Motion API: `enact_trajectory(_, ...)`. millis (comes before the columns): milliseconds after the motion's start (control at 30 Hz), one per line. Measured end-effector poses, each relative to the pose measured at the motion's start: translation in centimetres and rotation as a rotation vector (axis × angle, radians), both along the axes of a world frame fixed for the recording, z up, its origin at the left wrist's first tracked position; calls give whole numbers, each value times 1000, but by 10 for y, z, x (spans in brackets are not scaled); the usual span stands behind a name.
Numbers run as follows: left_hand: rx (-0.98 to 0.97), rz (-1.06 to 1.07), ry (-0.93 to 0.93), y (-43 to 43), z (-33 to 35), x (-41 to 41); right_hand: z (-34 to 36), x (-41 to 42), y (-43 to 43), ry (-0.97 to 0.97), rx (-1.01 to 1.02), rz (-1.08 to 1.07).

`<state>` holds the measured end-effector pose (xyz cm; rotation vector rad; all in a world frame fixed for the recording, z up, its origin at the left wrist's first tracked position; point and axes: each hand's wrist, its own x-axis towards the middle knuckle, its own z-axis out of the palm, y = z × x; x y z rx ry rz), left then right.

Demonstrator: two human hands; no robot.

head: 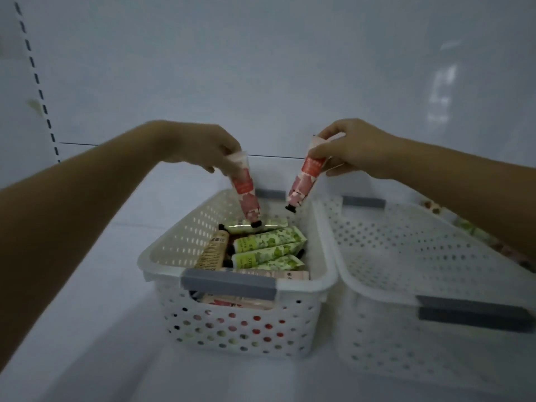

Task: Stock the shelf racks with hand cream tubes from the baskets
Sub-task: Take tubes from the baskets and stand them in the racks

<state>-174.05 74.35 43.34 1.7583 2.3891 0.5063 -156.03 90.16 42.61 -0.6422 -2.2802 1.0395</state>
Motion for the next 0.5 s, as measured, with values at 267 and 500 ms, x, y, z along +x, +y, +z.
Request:
enact_trajectory(267,405,-46,-377,36,19,86,17,83,30,216,-7,-3)
enact_trajectory(500,546,-54,-397,96,22,181,18,172,78,227,30,-23)
